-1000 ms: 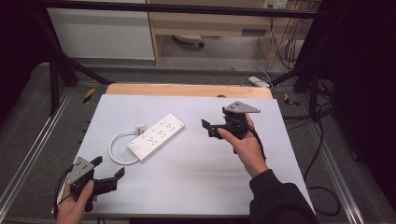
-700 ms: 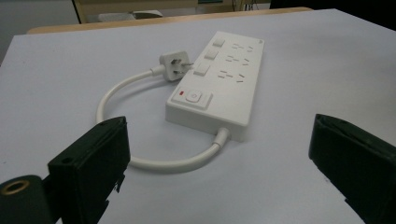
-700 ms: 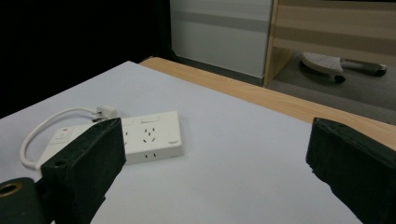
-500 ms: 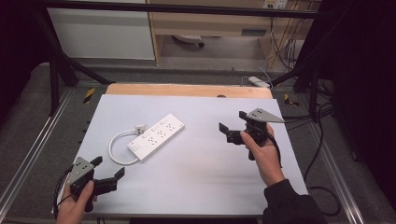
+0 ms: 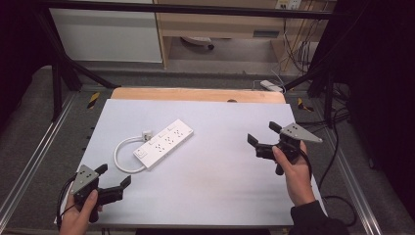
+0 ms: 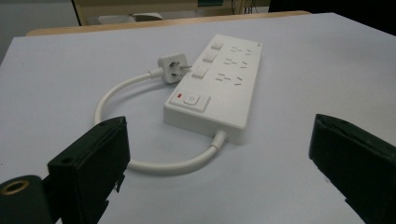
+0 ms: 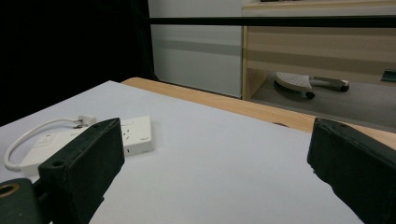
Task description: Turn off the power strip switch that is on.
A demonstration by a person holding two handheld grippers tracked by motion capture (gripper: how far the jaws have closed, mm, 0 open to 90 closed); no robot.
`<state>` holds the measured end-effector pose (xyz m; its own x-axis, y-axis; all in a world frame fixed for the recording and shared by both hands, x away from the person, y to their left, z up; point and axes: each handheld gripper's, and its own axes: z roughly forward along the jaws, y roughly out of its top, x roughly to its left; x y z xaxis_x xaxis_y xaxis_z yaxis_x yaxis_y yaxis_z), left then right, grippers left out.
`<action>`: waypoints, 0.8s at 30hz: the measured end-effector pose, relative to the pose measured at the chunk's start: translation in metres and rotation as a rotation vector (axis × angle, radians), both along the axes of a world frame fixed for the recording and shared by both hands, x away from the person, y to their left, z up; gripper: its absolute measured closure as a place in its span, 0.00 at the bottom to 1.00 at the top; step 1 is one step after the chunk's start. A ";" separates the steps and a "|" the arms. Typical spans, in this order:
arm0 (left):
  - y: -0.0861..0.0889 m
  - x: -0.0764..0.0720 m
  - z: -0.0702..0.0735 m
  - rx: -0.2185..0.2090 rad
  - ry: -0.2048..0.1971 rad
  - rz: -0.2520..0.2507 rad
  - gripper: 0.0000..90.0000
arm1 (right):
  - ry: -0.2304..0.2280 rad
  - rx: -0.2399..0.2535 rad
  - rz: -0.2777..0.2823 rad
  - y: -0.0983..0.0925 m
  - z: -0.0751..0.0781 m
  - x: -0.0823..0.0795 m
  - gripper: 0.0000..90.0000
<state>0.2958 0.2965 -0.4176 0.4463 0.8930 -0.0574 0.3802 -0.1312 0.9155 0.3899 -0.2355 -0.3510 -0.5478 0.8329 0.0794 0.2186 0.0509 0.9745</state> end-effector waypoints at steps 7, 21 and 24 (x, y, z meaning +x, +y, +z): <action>0.000 -0.001 0.000 -0.003 -0.002 0.013 0.06 | 0.003 0.015 -0.023 -0.014 -0.009 -0.009 0.05; 0.000 -0.001 0.001 -0.014 -0.012 0.013 0.06 | 0.012 0.018 -0.082 -0.035 -0.037 -0.030 0.05; 0.001 -0.002 0.001 -0.015 -0.013 0.010 0.06 | 0.030 -0.003 -0.085 -0.037 -0.045 -0.035 0.04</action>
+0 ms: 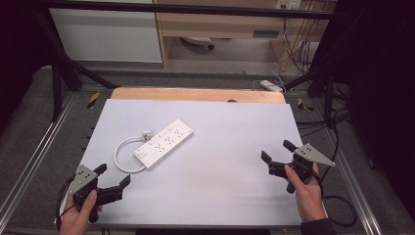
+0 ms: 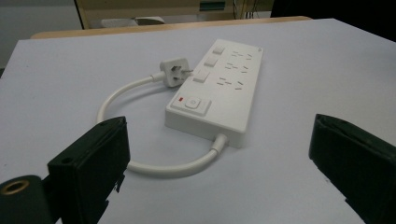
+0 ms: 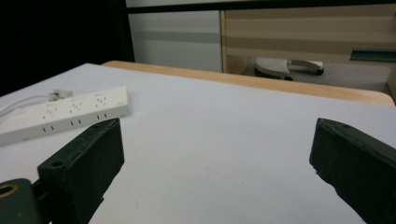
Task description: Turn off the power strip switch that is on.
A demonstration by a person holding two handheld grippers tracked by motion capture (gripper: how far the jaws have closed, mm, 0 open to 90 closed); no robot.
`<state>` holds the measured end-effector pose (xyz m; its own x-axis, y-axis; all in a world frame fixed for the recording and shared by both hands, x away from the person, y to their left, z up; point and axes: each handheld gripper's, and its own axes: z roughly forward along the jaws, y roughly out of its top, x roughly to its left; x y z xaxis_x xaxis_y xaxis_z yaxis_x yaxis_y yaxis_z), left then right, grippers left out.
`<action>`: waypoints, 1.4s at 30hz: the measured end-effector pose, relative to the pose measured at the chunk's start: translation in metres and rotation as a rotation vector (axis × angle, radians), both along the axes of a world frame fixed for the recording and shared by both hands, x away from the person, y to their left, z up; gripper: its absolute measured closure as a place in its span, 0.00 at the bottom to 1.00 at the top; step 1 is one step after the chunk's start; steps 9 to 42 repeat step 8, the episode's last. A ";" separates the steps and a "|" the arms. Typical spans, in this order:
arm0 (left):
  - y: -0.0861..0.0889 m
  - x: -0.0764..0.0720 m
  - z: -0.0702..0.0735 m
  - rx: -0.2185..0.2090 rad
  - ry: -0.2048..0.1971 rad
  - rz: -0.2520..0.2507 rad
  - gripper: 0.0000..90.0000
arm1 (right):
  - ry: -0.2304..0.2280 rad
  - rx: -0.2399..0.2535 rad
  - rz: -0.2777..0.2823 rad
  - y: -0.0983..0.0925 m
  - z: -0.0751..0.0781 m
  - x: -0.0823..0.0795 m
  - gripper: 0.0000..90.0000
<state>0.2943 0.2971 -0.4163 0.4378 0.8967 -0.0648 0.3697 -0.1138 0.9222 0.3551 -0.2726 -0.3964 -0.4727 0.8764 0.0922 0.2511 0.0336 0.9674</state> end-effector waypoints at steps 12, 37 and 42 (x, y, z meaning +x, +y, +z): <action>0.000 0.000 0.000 -0.003 0.000 0.006 0.06 | 0.103 -0.024 -0.002 0.000 -0.029 -0.009 0.03; 0.000 0.000 0.000 -0.003 0.000 0.006 0.06 | 0.103 -0.024 -0.002 0.000 -0.029 -0.009 0.03; 0.000 0.000 0.000 -0.003 0.000 0.006 0.06 | 0.103 -0.024 -0.002 0.000 -0.029 -0.009 0.03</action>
